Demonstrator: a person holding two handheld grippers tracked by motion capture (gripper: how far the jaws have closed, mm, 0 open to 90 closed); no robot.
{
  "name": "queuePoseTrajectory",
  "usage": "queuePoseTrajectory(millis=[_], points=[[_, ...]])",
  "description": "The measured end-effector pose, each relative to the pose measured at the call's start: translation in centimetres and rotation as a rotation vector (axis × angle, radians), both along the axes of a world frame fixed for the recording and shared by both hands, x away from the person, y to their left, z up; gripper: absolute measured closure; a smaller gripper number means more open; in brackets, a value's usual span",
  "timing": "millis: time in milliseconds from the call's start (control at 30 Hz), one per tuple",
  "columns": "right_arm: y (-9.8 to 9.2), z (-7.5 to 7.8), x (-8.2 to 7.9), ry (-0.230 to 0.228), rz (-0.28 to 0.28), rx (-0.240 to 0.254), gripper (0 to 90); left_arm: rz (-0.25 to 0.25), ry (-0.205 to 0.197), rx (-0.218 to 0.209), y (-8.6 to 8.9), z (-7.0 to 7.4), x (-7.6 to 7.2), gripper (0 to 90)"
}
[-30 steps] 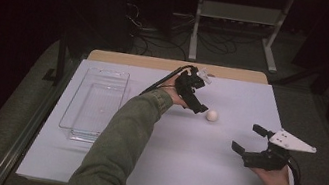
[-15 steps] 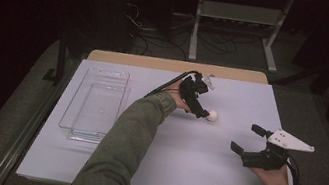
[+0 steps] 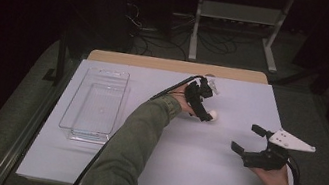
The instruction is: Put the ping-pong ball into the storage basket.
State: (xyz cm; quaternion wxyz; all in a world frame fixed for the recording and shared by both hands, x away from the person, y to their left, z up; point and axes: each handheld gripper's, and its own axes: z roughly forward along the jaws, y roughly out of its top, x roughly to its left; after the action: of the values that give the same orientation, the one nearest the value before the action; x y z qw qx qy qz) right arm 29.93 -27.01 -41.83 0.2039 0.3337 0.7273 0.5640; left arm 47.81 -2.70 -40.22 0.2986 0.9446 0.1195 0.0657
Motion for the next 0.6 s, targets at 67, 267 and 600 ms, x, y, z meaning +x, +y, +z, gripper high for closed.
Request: queuePoseTrajectory(millis=[67, 267, 600], points=[[0.0, 0.0, 0.0, 0.001, -0.001, 0.004, 0.0, -0.012, 0.006, 0.005, -0.2, -0.2, 0.2, 1.3], [0.0, 0.0, 0.1, 0.000, 0.002, 0.005, 0.0, -0.057, 0.059, 0.033, -1.3, -1.2, 0.4, 1.3], [0.0, -0.1, 0.0, 0.002, 0.005, -0.002, 0.0, -0.081, 0.004, 0.102, -2.7, -1.8, 0.4, 2.3]])
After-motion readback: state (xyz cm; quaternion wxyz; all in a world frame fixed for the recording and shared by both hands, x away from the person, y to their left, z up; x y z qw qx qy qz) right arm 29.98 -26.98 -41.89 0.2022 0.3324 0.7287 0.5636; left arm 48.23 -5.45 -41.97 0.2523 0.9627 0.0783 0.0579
